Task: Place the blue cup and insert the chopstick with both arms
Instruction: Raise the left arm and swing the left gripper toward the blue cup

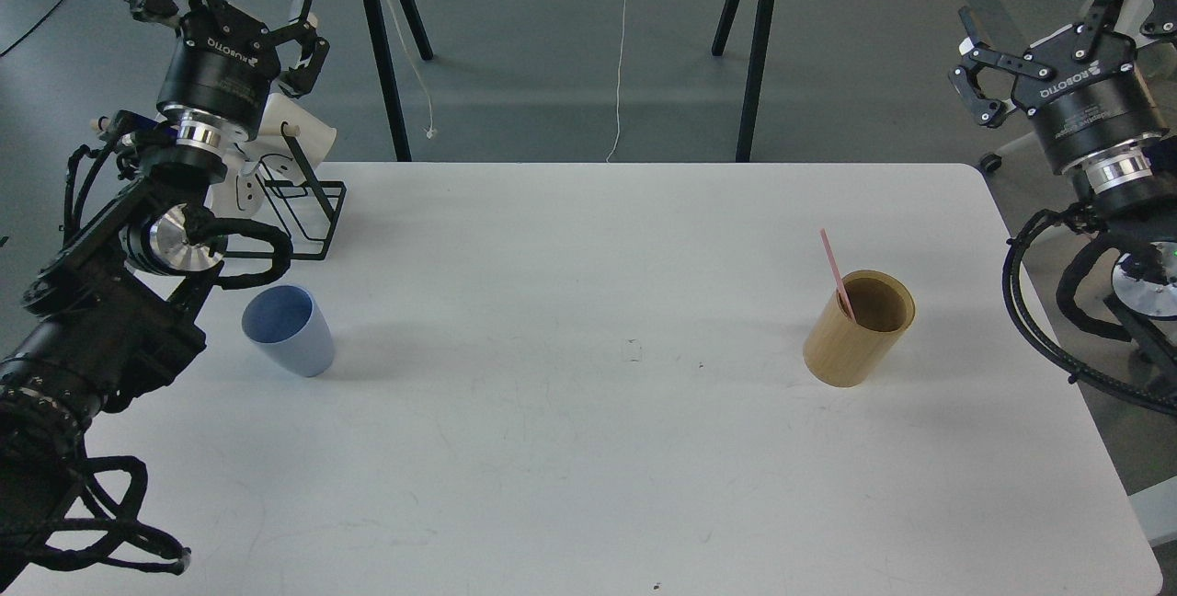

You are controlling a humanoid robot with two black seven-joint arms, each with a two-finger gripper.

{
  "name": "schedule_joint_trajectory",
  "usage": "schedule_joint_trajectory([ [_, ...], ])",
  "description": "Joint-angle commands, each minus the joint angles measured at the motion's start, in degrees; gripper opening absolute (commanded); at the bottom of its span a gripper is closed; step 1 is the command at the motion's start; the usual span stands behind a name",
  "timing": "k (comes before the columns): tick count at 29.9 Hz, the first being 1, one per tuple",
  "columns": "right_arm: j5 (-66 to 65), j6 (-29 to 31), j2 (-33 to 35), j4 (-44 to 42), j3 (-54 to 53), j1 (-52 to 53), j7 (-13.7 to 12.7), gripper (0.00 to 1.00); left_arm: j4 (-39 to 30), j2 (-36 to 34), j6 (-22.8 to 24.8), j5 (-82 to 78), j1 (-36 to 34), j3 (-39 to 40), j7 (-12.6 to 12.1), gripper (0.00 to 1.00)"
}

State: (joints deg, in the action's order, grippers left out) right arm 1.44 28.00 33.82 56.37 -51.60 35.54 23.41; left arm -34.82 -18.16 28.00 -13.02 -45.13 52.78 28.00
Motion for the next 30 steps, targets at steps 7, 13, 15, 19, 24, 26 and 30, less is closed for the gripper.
schedule_joint_trajectory([
  [7, -0.2, 0.0, 0.0, -0.9, 1.0, -0.1, -0.3, 0.99, -1.1, -0.7, 0.0, 3.6, 0.0, 3.5, 0.0, 1.0],
  [13, -0.2, 0.0, 0.0, -0.8, 1.1, 0.1, -0.3, 0.99, -1.0, -0.6, 0.0, 18.0, 0.7, 6.4, 0.0, 1.0],
  [15, -0.2, 0.0, 0.0, -0.8, 1.1, 0.1, -0.4, 0.99, -1.0, -0.4, 0.0, 19.0, 0.7, 6.5, 0.0, 1.0],
  [19, -0.3, 0.0, 0.0, -0.8, 1.2, -0.2, -0.4, 0.99, -1.1, 0.1, 0.0, 19.0, 0.4, 5.3, 0.0, 1.0],
  [24, -0.3, 0.0, -0.1, -0.7, 1.3, -0.2, -0.4, 0.99, -4.0, -1.0, 0.0, 18.6, -4.2, 1.0, 0.0, 1.0],
  [26, -0.3, 0.0, -0.1, -0.7, 1.3, -0.2, -0.3, 0.99, -4.7, -4.1, 0.0, 17.8, -7.8, -3.3, 0.0, 1.0],
  [30, -0.3, 0.0, -0.1, -0.7, 1.2, -0.3, -0.3, 0.99, -8.8, -12.1, 0.0, 14.0, -16.8, -18.1, 0.0, 1.0],
])
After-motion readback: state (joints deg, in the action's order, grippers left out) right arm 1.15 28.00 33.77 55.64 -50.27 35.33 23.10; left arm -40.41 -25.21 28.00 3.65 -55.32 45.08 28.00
